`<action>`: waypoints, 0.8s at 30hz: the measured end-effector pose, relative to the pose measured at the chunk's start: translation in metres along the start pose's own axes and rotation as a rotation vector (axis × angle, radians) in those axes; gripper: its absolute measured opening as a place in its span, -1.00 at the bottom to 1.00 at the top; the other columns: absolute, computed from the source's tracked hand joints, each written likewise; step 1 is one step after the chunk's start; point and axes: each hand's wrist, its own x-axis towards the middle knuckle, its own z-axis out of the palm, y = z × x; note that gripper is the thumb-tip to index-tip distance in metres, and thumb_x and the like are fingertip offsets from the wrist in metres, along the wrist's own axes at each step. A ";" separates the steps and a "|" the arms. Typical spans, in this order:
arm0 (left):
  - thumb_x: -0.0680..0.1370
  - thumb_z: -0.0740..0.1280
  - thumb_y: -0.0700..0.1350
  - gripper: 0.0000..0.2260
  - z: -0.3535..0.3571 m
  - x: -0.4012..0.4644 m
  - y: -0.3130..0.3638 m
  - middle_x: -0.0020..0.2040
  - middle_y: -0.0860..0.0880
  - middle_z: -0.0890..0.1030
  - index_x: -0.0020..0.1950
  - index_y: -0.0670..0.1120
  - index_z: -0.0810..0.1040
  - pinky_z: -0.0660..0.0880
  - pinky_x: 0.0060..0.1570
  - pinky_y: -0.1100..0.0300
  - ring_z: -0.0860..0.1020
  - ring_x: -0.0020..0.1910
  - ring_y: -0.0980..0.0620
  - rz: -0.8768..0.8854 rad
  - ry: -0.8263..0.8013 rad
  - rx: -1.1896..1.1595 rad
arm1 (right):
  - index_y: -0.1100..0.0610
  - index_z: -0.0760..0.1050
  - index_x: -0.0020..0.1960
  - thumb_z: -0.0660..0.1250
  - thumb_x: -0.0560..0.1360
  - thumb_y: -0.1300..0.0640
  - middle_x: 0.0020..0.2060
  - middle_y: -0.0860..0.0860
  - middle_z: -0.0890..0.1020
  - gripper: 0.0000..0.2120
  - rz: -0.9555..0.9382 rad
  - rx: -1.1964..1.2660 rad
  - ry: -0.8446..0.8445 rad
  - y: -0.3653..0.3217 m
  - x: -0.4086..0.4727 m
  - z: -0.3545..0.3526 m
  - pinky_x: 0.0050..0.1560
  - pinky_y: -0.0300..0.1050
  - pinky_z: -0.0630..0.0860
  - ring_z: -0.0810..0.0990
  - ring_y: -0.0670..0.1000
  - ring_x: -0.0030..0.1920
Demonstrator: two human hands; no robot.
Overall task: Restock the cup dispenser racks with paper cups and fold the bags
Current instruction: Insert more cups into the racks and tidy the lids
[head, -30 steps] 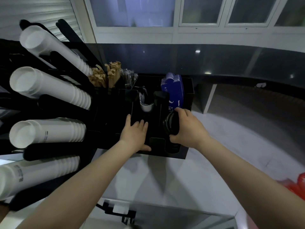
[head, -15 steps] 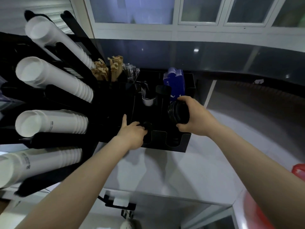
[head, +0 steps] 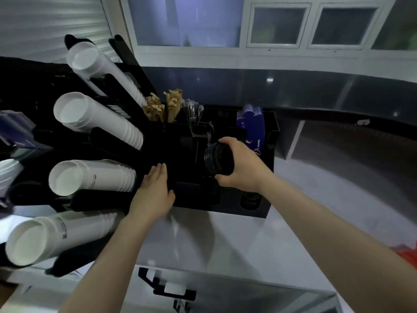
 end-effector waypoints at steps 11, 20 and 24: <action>0.55 0.18 -0.14 -0.42 0.023 -0.004 -0.027 0.56 -0.05 0.07 0.55 -0.10 0.07 -0.14 0.47 -0.02 -0.15 0.54 -0.05 0.041 -0.118 0.223 | 0.11 0.17 0.41 0.45 0.26 -0.17 0.25 0.14 0.41 -0.15 0.054 -0.690 -0.305 -0.003 0.032 0.071 0.34 0.11 0.24 0.37 0.20 0.27; 0.51 0.20 -0.05 -0.34 0.026 0.007 -0.018 0.57 0.02 0.03 0.56 0.04 -0.02 0.18 0.35 -0.05 -0.09 0.50 -0.14 -0.038 -0.187 0.348 | 0.13 0.00 0.54 0.47 0.39 -0.05 0.50 0.14 0.16 -0.08 0.046 -0.464 -0.345 0.010 0.031 0.069 0.39 0.04 0.26 0.14 0.16 0.48; 0.51 0.22 -0.04 -0.33 0.030 0.008 -0.016 0.56 0.04 0.03 0.56 0.05 -0.02 0.23 0.31 -0.06 -0.11 0.49 -0.17 -0.063 -0.211 0.399 | 0.08 0.10 0.53 0.52 0.33 -0.04 0.49 0.06 0.22 -0.08 -0.014 -0.286 -0.121 0.007 0.018 0.058 0.44 -0.07 0.12 0.12 0.07 0.50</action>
